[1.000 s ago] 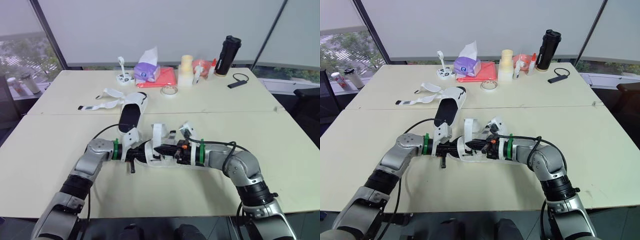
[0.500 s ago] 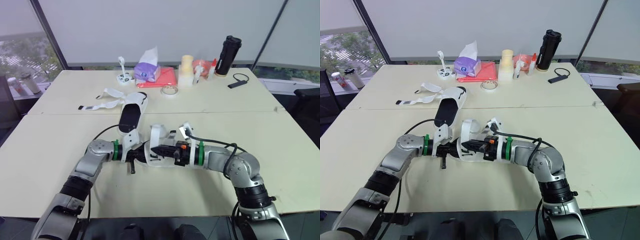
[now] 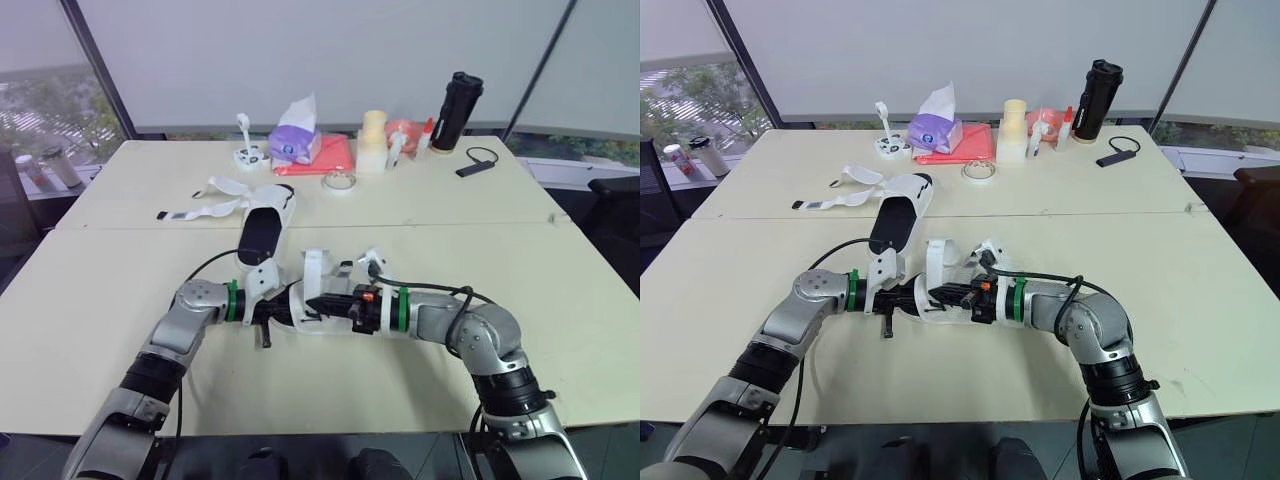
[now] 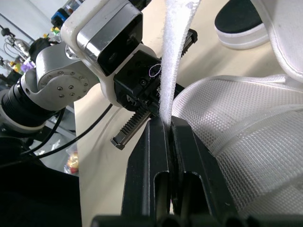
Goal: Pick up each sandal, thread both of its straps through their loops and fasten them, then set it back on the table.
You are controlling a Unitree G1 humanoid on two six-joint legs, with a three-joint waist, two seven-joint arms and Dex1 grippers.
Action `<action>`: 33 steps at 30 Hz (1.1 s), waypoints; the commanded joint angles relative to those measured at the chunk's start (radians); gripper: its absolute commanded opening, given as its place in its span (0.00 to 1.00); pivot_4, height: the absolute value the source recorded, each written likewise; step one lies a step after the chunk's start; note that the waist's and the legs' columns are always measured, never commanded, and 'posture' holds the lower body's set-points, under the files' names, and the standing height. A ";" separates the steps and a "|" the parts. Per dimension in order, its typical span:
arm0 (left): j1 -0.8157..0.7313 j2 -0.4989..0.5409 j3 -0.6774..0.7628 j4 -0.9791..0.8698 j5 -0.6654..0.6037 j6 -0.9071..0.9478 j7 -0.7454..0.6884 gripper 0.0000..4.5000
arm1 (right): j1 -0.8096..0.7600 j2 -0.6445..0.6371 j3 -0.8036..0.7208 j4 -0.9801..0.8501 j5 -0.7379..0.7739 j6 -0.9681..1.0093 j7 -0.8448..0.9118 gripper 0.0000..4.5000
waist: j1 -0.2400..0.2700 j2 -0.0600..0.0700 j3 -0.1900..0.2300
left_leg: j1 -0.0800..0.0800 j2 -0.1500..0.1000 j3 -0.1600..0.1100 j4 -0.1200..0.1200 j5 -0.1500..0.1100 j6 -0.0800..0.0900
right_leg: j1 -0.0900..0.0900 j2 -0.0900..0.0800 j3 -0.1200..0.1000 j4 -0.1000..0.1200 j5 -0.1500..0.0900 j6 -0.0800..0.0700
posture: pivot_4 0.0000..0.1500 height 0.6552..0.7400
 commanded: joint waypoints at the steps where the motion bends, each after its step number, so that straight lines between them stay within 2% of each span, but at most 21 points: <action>1: 0.022 0.000 -0.028 0.018 0.032 0.010 0.009 0.00 | 0.011 -0.027 0.046 0.012 -0.055 -0.001 -0.007 0.02 | 0.000 0.000 0.000 | 0.000 0.000 0.000 0.000 0.000 0.000 | 0.000 0.000 0.000 0.000 0.000 0.000 | 1.00 1.00; 5: 0.023 -0.001 -0.028 0.019 0.035 0.006 0.016 0.00 | -0.004 -0.053 0.091 0.023 -0.125 -0.039 -0.022 0.02 | 0.000 0.000 0.000 | 0.001 0.000 0.000 0.000 0.000 0.000 | 0.001 0.000 0.000 0.000 0.000 0.000 | 1.00 1.00; 7: 0.023 -0.003 -0.028 0.020 0.036 0.003 0.018 0.00 | -0.012 -0.036 0.061 0.023 -0.096 -0.031 -0.021 0.02 | 0.001 0.000 -0.001 | 0.002 0.000 0.000 0.000 0.000 0.000 | 0.002 0.000 0.000 0.000 0.000 0.000 | 1.00 1.00; 12: 0.022 -0.006 -0.029 0.026 0.044 -0.006 0.020 0.00 | -0.041 0.053 -0.093 -0.001 0.087 0.111 -0.058 0.02 | 0.001 0.000 0.000 | 0.002 0.000 0.000 0.000 0.000 0.000 | 0.002 0.000 0.000 0.000 0.000 0.000 | 1.00 1.00; 18: 0.021 -0.008 -0.030 0.031 0.046 -0.012 0.020 0.00 | -0.046 0.076 -0.150 0.001 0.167 0.230 -0.089 0.02 | 0.002 0.000 0.000 | 0.001 0.000 0.000 0.000 0.000 0.000 | 0.001 -0.001 0.000 0.000 0.000 0.000 | 1.00 1.00; 25: 0.028 -0.011 -0.030 0.026 0.045 -0.012 0.023 0.00 | -0.017 0.056 -0.089 0.014 0.076 0.169 -0.106 0.02 | 0.001 0.000 0.000 | 0.000 0.000 0.000 0.000 0.000 0.000 | 0.001 -0.001 0.000 0.000 0.000 0.000 | 1.00 1.00; 33: 0.034 -0.011 -0.031 0.022 0.044 -0.009 0.028 0.00 | -0.101 0.126 -0.197 0.064 0.135 0.148 -0.139 0.02 | 0.003 0.000 0.000 | 0.000 0.000 0.000 0.000 0.000 0.000 | 0.001 -0.001 0.000 0.000 0.000 0.000 | 1.00 1.00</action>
